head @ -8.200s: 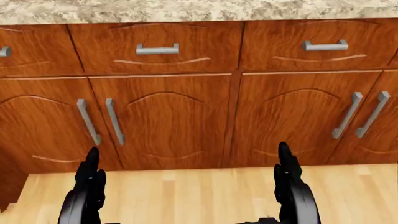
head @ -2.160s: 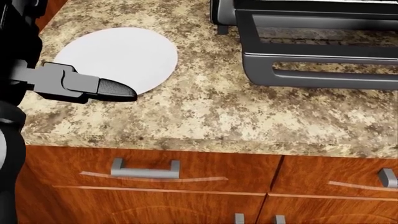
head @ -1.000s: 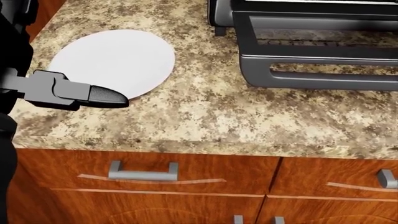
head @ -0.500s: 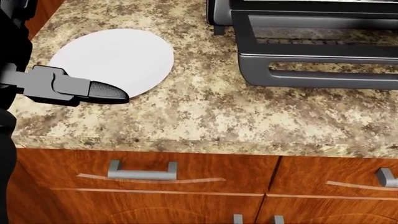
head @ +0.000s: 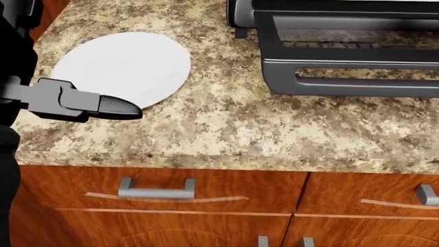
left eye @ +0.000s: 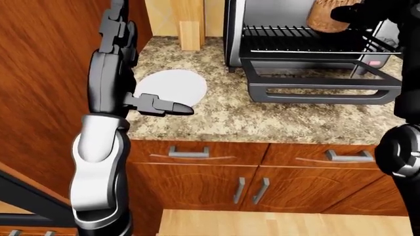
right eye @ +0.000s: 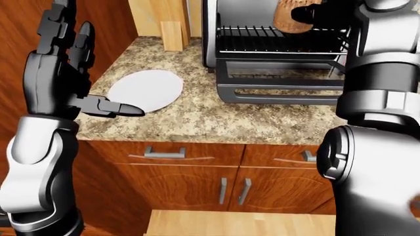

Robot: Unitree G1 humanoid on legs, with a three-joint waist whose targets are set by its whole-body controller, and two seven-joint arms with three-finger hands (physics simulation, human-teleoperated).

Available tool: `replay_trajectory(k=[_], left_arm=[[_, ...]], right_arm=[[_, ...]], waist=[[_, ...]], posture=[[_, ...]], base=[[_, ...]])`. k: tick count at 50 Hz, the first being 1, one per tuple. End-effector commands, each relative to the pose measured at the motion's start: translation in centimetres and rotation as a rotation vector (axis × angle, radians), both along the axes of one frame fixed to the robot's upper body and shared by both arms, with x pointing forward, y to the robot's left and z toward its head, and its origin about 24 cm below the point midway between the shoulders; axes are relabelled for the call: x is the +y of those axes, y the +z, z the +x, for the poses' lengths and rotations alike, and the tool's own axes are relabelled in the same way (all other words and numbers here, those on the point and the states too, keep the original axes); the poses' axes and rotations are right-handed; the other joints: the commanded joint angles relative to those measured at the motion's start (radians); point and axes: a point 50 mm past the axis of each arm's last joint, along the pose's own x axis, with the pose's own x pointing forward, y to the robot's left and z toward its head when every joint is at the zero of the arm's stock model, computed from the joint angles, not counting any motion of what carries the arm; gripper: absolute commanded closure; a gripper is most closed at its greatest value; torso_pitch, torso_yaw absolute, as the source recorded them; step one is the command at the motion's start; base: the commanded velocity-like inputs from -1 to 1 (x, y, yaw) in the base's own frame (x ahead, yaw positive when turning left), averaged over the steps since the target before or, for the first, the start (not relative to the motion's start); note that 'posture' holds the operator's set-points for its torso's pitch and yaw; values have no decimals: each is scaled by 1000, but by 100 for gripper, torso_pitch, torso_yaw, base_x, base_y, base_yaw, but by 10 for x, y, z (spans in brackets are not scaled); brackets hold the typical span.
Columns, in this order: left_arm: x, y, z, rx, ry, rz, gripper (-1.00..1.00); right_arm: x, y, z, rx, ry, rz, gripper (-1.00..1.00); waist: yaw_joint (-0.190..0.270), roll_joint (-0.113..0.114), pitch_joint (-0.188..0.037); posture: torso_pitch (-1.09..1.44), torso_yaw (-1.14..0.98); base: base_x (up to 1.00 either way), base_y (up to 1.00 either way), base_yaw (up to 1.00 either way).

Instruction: Pick the scone from the rack and place it on the plate on the counter.

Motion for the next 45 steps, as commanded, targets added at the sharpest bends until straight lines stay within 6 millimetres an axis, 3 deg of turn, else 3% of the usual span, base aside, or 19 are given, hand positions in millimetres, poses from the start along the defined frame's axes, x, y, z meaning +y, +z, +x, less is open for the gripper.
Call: replay_trajectory(k=[1, 18, 34, 45], left_arm=[[0, 13, -7, -81, 3, 4, -100], [-2, 18, -7, -91, -10, -7, -100], [1, 17, -11, -98, -7, -9, -100], [3, 18, -19, -103, -4, -13, -100]], right_arm=[[9, 30, -9, -103, 33, -22, 84], [87, 55, -18, -132, 300, -23, 88], [165, 38, 9, -123, 508, 6, 87], [208, 6, 30, -76, 597, 5, 87]], waist=[[1, -4, -28], [-2, 7, -23], [-14, 28, -28], [-20, 37, -32]], posture=[[0, 0], [0, 0], [0, 0], [0, 0]], base=[[0, 0, 0], [0, 0, 0], [0, 0, 0], [0, 0, 0]])
